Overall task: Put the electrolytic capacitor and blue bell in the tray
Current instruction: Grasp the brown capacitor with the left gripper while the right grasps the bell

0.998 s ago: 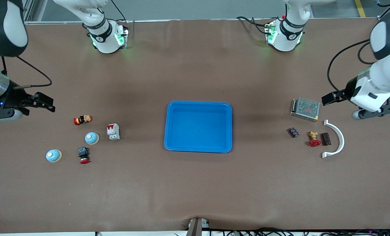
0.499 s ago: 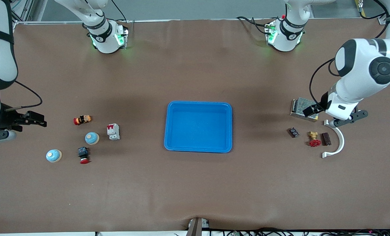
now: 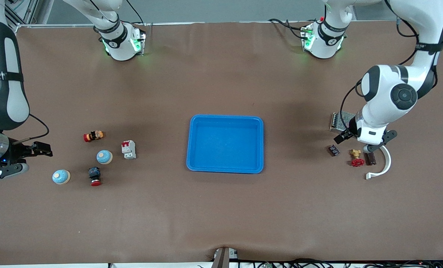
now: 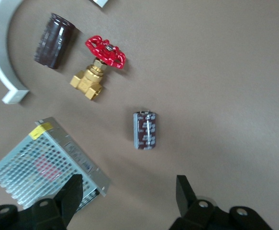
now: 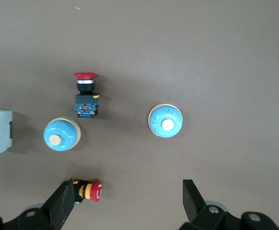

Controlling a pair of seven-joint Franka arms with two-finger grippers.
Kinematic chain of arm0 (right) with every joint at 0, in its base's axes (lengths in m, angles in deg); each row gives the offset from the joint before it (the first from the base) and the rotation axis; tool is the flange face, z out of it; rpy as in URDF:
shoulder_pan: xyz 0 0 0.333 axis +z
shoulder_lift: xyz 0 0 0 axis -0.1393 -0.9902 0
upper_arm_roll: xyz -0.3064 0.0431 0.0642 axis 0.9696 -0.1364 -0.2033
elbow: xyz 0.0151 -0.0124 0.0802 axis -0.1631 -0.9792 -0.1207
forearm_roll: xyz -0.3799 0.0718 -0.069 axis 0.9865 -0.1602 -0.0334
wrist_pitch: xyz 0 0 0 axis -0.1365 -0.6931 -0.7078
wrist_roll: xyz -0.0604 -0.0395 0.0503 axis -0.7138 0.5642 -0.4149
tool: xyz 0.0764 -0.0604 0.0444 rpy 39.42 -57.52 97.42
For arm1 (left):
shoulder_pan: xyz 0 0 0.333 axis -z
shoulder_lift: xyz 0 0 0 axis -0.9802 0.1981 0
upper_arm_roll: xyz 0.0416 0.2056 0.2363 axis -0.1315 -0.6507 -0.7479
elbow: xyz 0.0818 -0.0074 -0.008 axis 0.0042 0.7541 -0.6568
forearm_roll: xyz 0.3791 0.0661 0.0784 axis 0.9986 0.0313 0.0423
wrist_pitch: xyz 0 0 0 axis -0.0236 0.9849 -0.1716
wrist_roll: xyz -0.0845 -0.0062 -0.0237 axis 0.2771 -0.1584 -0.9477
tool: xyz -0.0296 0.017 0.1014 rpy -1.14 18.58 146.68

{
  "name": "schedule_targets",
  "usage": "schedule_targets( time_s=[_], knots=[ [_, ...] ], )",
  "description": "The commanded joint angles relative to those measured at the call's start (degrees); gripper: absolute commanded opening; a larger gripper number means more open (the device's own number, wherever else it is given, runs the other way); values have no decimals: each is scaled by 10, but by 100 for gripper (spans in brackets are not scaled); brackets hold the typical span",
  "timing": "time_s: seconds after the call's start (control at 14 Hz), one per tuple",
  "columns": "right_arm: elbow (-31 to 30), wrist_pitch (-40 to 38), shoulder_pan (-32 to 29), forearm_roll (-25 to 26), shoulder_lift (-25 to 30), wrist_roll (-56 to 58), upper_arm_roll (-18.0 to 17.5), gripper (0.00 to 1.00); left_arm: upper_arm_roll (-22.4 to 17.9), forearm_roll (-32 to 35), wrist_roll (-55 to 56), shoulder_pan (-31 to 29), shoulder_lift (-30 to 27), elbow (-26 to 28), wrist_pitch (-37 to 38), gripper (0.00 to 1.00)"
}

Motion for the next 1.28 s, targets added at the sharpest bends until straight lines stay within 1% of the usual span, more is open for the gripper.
schedule_targets(
  time_s=[0.0,0.29,0.43,0.64,0.71,0.86,0.93,1.0,1.07,1.14,1.21],
  knots=[
    [18,21,-11,9,-31,31,-9,100,2,-2,11,-4,26,-1,-36,82],
    [19,57,-13,11,-73,60,-9,100,2,-3,14,-4,62,-3,-85,81],
    [23,79,-17,12,-96,85,-9,100,1,-3,13,-4,87,-4,-115,79],
    [36,100,-31,11,-125,110,-9,100,0,-3,12,-4,112,-7,-141,73],
    [38,107,-32,12,-131,111,-9,100,-1,-3,12,-4,119,-10,-142,69],
    [38,133,-32,18,-137,122,-9,100,-2,-3,11,-4,127,-15,-145,59],
    [38,142,-33,19,-143,128,-9,100,-3,-1,10,-4,132,-20,-146,51],
    [38,146,-35,19,-149,128,-9,100,-4,-1,9,-4,137,-23,-146,41],
    [38,150,-36,18,-152,128,-9,100,-4,-1,8,-4,139,-25,-146,28],
    [38,152,-35,18,-157,128,-9,100,-4,-1,8,-4,138,-26,-146,10],
    [38,158,-36,18,-159,129,-9,100,-4,-1,8,-4,136,-26,-145,0]
  ],
)
